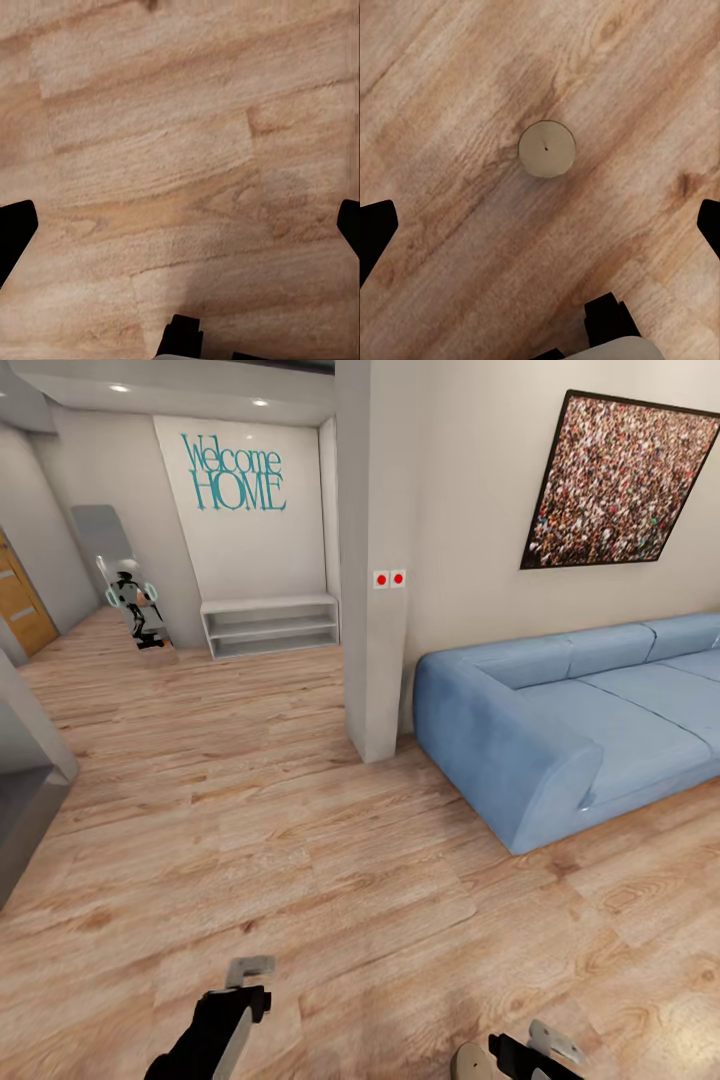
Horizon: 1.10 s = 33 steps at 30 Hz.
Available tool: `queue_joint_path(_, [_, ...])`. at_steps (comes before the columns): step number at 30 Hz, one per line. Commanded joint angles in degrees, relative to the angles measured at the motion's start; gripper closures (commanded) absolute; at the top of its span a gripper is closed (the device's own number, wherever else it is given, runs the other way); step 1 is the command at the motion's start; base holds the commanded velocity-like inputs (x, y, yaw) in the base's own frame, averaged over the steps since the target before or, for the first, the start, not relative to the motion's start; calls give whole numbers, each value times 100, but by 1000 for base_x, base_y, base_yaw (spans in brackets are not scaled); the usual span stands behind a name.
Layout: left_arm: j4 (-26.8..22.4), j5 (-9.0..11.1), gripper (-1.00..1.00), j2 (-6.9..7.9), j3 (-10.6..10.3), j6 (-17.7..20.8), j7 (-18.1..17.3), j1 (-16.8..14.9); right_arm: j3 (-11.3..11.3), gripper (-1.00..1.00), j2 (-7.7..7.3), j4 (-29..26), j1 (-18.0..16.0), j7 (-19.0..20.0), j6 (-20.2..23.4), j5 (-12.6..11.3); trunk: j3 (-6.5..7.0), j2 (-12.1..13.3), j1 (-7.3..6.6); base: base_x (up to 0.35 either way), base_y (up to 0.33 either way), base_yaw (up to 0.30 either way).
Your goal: Place each of the two pumpkins and all three candles from the living room inside a cabinet in the living room (use any cabinet), then make sure every cabinet is closed, and position the cauldron so it is next to a table in the living room.
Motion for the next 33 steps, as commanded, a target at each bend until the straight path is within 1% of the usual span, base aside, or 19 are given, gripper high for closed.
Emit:
queue_joint_path(1, [-169,2,-100,4,5,263,-102,4,0,-100,2,0,0,5,-9,3,-19,-42,23,0,0,0])
queue_joint_path(3, [-464,3,-100,19,18,815,-362,9,1,-100,6,0,0,7,-22,10,-55,-122,67,0,0,0])
queue_joint_path(4, [-776,4,-100,67,45,1274,-665,22,7,-100,7,0,0,5,-33,13,-73,-162,89,0,0,0])
queue_joint_path(5, [-1133,4,-100,162,70,1691,-1014,45,17,-100,8,0,0,3,-39,14,-90,-202,111,0,0,0])
queue_joint_path(6, [-1375,4,-100,217,80,1942,-1232,62,20,-100,10,0,0,3,-45,16,-108,-242,132,0,0,0])
queue_joint_path(7, [-1917,2,-100,278,92,2481,-1606,102,39,-100,18,0,0,3,-51,21,-126,-282,154,0,0,0])
queue_joint_path(8, [-2184,0,-100,296,97,2710,-1729,125,61,-100,14,0,0,2,-52,22,-144,-322,176,0,0,0])
queue_joint_path(10, [-2674,-13,-100,309,102,2957,-1860,160,88,-100,6,0,0,2,-49,16,-180,-403,220,0,0,0])
queue_joint_path(11, [-2879,-23,-100,310,104,3022,-1893,168,94,-100,4,0,0,2,-48,11,-198,-443,242,0,0,0])
queue_joint_path(13, [-3063,-35,-100,315,107,3076,-1919,177,103,-100,2,0,0,2,-47,4,-234,-523,286,0,0,0])
queue_joint_path(14, [-3113,-40,-100,322,111,3092,-1923,186,104,-100,1,0,0,2,-45,2,-234,-523,286,0,0,0])
queue_joint_path(21, [-3139,-70,-100,352,126,3114,-1917,201,114,-100,6,0,0,-4,-51,-4,-234,-523,286,0,0,0])
queue_joint_path(22, [-3142,-74,-100,356,152,3111,-1910,202,115,-100,32,0,0,-25,-33,4,-252,-563,308,0,0,0])
queue_joint_path(33, [-3169,-68,-100,346,189,3112,-1896,201,115,-100,26,-6,0,-45,-44,-9,-450,-1004,550,0,0,0])
